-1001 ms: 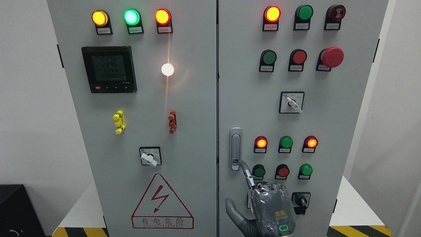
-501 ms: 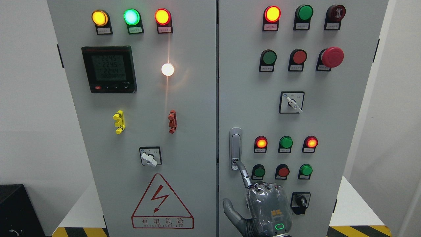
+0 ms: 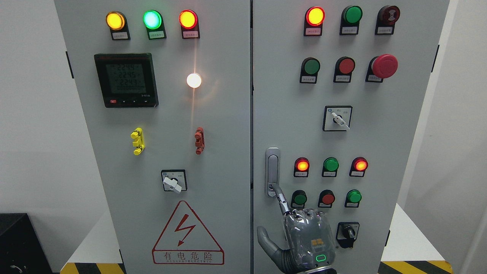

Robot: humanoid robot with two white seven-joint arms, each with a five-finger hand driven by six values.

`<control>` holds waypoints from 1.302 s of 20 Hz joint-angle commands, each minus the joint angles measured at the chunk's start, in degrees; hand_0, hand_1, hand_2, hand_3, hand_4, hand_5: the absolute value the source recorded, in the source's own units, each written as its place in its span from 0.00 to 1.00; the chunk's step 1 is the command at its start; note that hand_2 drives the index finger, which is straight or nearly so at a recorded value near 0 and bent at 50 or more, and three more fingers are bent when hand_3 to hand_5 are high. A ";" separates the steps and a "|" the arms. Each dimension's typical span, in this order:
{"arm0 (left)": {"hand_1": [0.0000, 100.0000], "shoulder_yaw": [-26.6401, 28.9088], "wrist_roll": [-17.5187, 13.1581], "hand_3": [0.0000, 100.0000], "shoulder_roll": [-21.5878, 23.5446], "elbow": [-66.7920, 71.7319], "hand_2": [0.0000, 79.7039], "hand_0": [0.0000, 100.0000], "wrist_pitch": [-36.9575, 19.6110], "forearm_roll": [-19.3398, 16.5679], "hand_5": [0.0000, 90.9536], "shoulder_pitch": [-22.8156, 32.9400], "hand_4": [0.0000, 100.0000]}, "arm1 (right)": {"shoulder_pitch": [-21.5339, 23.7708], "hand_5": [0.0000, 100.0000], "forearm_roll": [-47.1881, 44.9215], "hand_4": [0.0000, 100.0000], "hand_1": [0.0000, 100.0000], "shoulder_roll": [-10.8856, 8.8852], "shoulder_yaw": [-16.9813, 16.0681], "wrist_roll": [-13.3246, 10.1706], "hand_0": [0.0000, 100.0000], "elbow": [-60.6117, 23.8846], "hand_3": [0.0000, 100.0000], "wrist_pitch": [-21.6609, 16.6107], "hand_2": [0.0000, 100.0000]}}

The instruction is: Release door handle

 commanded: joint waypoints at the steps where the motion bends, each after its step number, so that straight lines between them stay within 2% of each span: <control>1: 0.56 0.00 0.01 0.00 0.00 1.67 0.00 0.12 0.01 -0.01 0.00 -1.58 0.00 | -0.31 1.00 0.02 1.00 0.27 0.07 0.31 0.17 0.37 0.94 1.00 0.08 0.03; 26: 0.56 0.00 0.01 0.00 0.00 1.67 0.00 0.12 0.01 -0.01 0.00 -1.49 0.00 | -0.75 1.00 0.20 1.00 0.26 0.15 0.57 0.34 0.37 2.61 1.00 0.79 0.03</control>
